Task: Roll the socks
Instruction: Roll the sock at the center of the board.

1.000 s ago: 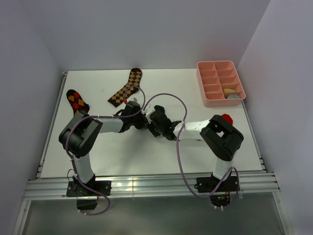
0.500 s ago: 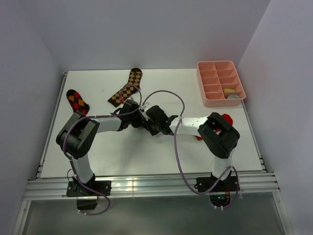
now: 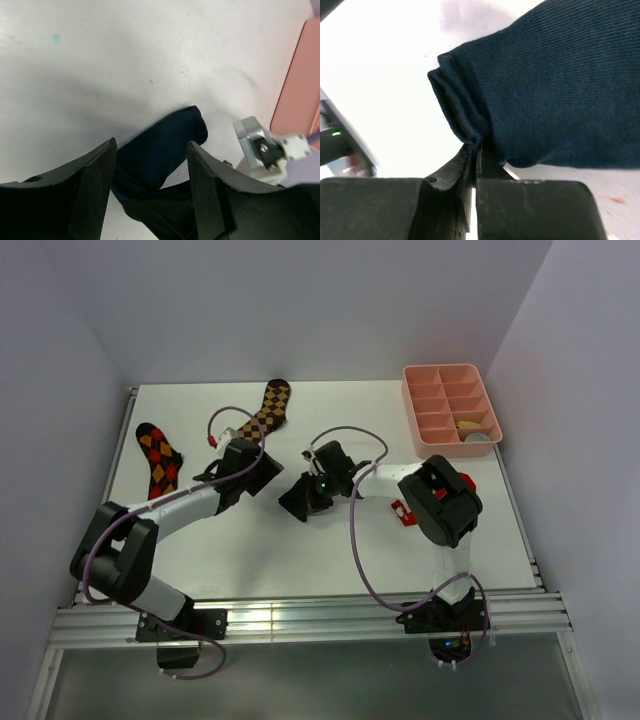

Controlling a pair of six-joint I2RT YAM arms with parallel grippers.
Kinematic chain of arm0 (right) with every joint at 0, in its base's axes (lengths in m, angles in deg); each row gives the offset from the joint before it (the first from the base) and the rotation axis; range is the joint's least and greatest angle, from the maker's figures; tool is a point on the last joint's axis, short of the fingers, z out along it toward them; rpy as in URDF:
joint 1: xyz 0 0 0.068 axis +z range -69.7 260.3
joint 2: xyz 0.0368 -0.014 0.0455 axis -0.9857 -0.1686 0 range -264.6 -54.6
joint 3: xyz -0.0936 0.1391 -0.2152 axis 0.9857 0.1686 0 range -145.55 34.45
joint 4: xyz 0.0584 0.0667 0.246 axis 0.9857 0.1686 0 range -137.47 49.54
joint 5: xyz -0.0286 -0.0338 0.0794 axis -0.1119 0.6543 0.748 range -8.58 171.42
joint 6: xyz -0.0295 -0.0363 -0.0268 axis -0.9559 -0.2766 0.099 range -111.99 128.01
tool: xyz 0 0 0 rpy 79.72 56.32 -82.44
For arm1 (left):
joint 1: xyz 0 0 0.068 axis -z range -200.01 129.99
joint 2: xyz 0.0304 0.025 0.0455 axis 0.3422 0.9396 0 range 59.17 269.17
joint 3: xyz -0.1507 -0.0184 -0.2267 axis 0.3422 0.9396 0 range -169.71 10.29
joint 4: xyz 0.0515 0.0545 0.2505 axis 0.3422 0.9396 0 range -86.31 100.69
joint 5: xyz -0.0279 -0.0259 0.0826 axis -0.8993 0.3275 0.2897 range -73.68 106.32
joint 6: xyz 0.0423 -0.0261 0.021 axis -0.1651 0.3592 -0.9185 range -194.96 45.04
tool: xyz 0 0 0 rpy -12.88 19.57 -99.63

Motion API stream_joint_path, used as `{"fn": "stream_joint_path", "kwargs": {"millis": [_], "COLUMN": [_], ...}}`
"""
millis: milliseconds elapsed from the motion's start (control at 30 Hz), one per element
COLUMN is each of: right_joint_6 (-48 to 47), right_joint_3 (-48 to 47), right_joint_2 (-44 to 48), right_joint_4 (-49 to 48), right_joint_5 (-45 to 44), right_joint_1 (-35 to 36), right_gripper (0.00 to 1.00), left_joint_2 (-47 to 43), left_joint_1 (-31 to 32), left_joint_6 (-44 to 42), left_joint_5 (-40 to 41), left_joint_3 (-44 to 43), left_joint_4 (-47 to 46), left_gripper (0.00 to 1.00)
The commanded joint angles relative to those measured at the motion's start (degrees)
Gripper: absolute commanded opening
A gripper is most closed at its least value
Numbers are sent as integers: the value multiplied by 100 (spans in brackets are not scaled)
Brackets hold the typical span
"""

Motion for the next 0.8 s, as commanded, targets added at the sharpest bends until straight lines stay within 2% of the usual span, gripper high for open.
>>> {"fn": "stream_joint_path", "kwargs": {"millis": [0, 167, 333, 767], "right_joint_6": [575, 1444, 2438, 2852], "right_joint_3": [-111, 195, 556, 504], "right_joint_2": [-347, -585, -699, -813], "right_joint_4": [238, -631, -1597, -1616], "right_joint_5": [669, 1451, 1707, 1611], "right_joint_1": [-16, -200, -350, -411], "right_gripper": [0, 0, 0, 0], "left_joint_2": [-520, -828, -723, -337], "left_joint_1": [-50, -50, 29, 267], "left_joint_6": [296, 533, 683, 736], "left_joint_5": [357, 138, -135, -241], "left_joint_3": [302, 803, 1111, 1322], "left_joint_4": [86, 210, 148, -212], "left_gripper": [63, 61, 59, 54]}}
